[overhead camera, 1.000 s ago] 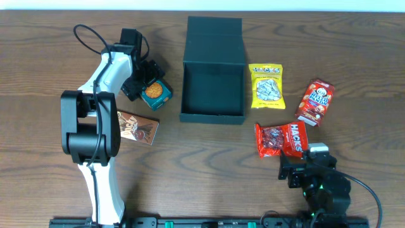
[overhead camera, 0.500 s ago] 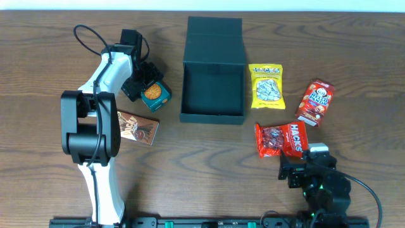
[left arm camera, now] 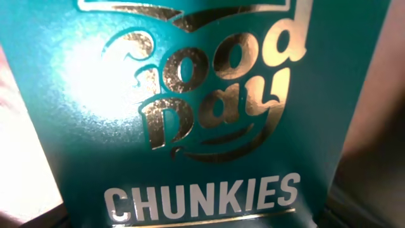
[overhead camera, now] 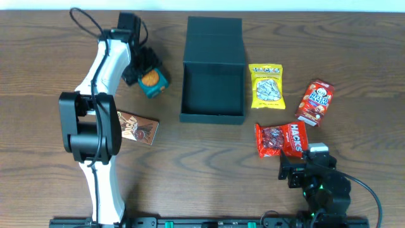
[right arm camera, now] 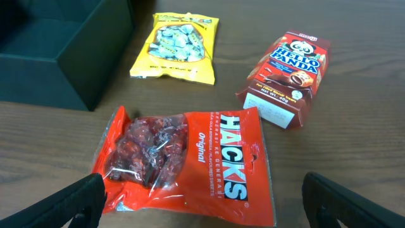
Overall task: Pack container
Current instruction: 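Lift the Chunkies box with the left gripper and carry it into the black box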
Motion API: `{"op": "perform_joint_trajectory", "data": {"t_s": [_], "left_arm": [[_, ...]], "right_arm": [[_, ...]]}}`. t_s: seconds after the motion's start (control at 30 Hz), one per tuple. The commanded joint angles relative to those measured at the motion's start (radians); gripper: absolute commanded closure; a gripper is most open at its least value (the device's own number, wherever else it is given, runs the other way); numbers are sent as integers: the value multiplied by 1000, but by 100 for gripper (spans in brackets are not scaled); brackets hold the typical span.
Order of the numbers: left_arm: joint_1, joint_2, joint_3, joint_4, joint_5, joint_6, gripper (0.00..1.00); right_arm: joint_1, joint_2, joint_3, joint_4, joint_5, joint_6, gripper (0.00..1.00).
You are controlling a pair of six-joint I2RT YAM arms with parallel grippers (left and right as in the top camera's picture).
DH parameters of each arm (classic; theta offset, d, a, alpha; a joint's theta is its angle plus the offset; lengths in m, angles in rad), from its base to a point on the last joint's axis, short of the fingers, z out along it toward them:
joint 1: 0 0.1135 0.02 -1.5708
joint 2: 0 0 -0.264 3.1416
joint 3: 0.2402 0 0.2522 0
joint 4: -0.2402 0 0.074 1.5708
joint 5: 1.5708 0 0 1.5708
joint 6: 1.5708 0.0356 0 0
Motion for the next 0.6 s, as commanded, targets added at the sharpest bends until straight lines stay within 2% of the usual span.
{"op": "perform_joint_trajectory", "data": {"t_s": [0.0, 0.23, 0.57], "left_arm": [[-45, 0, 97, -8, -16, 75, 19], [-174, 0, 192, 22, -30, 134, 18], [-343, 0, 200, 19, -34, 243, 18]], "right_arm": [[-5, -5, -9, -2, 11, 9, 1], [-5, -5, -9, -2, 11, 9, 1], [-5, -5, -9, -2, 11, 9, 1]]}}
